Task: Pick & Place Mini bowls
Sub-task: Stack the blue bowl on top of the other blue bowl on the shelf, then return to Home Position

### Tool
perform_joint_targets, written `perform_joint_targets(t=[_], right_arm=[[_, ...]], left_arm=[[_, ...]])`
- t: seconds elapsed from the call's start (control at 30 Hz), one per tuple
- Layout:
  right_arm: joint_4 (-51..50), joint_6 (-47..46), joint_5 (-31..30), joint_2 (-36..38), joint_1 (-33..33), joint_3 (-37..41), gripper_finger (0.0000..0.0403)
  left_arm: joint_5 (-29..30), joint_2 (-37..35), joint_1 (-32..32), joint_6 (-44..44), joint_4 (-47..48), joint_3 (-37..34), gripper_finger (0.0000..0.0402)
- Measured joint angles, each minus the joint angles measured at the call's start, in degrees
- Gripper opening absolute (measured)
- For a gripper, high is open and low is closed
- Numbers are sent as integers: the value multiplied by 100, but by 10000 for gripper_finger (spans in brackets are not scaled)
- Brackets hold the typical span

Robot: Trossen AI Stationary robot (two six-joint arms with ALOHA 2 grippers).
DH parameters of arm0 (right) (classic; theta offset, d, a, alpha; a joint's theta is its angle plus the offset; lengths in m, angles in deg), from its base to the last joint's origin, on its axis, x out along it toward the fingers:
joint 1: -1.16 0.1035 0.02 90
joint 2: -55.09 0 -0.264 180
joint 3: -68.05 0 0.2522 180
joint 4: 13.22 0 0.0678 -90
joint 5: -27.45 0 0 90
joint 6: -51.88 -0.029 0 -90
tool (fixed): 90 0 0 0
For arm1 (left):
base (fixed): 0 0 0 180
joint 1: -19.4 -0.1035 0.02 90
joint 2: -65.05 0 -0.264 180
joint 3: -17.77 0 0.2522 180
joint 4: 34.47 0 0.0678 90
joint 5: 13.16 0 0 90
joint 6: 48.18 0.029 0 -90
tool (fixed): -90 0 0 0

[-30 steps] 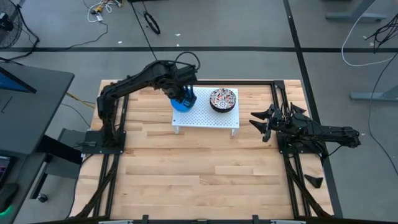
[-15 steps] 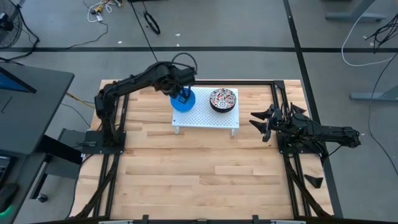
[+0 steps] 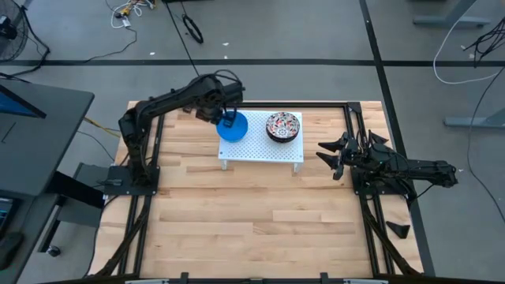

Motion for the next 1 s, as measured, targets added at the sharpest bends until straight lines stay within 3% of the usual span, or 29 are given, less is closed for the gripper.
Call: perform_joint_targets(t=[0.43,0.87,1.0], right_arm=[[0,0,0,0,0,0,196],[2,0,0,0,2,0,196],[2,0,0,0,2,0,196]], left_arm=[[-510,0,51,-78,-1056,-257,89],[-102,-363,81,-281,-593,-257,87],[-118,-690,123,-270,-568,-257,64]])
